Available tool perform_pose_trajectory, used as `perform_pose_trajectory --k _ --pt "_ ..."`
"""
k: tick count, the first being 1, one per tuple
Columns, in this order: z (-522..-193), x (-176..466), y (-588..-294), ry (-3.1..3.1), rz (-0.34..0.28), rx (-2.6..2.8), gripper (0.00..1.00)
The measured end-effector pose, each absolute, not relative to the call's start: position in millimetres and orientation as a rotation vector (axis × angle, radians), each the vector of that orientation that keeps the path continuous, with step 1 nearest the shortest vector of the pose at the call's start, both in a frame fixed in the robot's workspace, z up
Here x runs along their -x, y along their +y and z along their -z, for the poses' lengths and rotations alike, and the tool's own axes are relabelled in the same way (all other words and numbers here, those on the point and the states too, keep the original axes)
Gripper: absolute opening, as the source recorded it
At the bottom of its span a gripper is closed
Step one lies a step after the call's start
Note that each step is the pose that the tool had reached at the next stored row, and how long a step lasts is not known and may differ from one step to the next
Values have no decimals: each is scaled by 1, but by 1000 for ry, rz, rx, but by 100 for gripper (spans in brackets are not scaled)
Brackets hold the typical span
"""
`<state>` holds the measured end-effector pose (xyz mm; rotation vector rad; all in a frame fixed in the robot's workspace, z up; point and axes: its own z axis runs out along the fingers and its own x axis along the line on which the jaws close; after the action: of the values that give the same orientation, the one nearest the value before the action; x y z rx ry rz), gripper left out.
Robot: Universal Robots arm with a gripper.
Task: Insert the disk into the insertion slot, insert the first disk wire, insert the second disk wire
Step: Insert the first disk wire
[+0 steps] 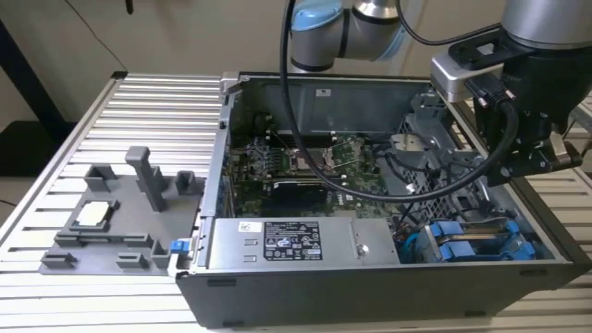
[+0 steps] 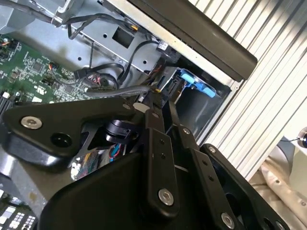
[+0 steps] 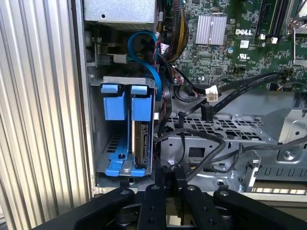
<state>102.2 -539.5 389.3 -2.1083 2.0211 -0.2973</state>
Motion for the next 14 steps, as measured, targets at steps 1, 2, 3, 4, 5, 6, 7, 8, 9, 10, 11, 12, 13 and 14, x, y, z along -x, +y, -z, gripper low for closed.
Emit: perform_pose_trajectory --k 1,2,3,4,5,6,7,8,9,10,11,12,13,14 --pt "-389 -102 -540 2021 297 2108 19" --pt "-389 -102 -540 2021 297 2108 19" --pt "-389 -102 -540 2022 297 2109 19" --pt "-389 -103 -539 2024 295 2113 19" --pt "-389 -104 -540 2031 287 2120 19" --pt "-389 -107 -540 2040 275 2130 19" --pt "-389 -109 -540 2049 262 2140 19" --pt "-389 -111 -540 2058 248 2150 19" --pt "-389 -114 -540 2067 234 2160 19" --pt "-389 -116 -540 2075 220 2169 19" --pt "-389 -119 -540 2083 206 2178 19" --pt "-389 -122 -540 2091 192 2186 19" --pt "-389 -124 -540 2099 178 2195 19" --pt "-389 -126 -540 2106 165 2202 19"
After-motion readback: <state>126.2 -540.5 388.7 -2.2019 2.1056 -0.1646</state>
